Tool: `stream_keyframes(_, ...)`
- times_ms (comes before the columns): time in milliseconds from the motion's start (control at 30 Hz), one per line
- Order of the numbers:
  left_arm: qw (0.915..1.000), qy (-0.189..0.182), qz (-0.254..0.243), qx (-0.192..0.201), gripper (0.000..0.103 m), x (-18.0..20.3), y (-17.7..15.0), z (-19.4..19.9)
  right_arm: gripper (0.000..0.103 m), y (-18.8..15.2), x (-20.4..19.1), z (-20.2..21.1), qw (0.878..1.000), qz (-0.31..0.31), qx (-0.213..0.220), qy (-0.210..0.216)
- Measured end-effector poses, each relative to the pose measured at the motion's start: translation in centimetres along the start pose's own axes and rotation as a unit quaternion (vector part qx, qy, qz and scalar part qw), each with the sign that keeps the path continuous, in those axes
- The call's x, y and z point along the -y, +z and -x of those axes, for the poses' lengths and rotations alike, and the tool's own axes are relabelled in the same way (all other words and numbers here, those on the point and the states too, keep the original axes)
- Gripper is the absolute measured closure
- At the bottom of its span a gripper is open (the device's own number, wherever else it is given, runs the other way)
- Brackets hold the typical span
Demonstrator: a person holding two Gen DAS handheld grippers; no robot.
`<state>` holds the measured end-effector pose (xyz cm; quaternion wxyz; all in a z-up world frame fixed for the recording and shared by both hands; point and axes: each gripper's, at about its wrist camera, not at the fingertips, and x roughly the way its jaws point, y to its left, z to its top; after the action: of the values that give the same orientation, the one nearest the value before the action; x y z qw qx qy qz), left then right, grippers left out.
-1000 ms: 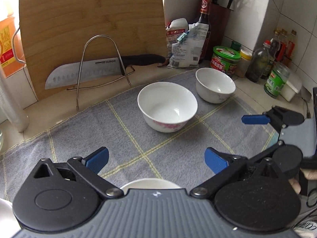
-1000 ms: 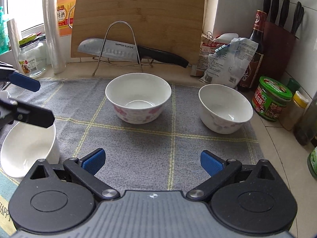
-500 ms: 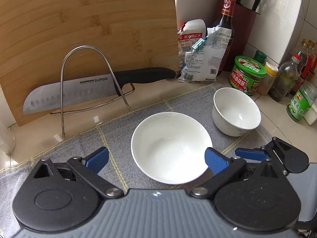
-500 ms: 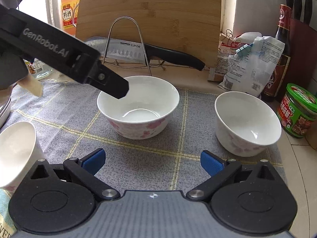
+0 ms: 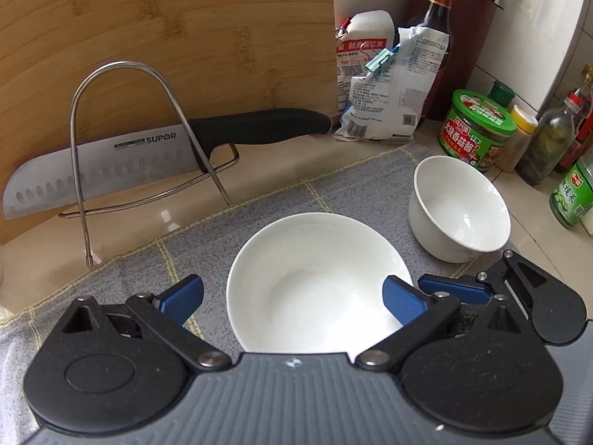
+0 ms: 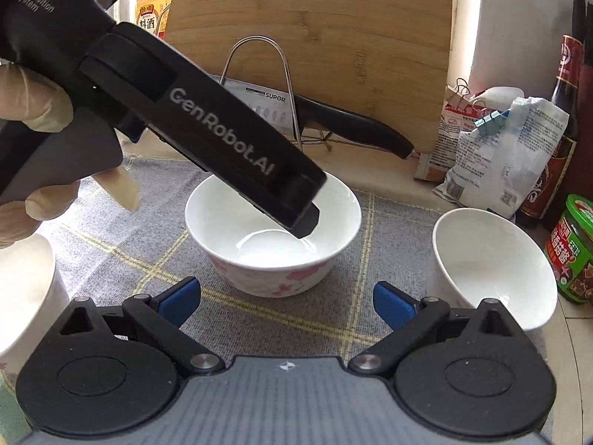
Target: Organize plates and bowls
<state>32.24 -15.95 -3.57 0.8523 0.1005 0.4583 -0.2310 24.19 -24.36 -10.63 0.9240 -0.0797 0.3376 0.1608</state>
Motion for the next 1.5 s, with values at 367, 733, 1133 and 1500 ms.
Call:
stream_keyframes(367, 0.9999, -0.010, -0.006, -0.004, 0.004, 0.1, 0.7, -1.0, 0.021, 0.6, -0.2, -0.5, 1.000, 0.009, 0.011, 0.014)
stream_keyframes(733, 0.9995, -0.027, -0.010, -0.012, 0.014, 0.1, 0.9, -1.4, 0.021, 0.8, -0.3, -0.4, 1.000, 0.008, 0.014, 0.019)
stream_keyframes(1133, 0.9987, -0.032, -0.030, -0.025, 0.014, 0.1, 1.0, -1.5, 0.021, 1.0, -0.3, -0.5, 1.000, 0.010, 0.012, 0.019)
stream_keyframes(1500, 0.9978, -0.043, -0.035, -0.036, 0.014, -0.4, 1.5, -2.0, 0.020, 1.1, 0.0, -0.5, 0.999, 0.009, 0.012, 0.029)
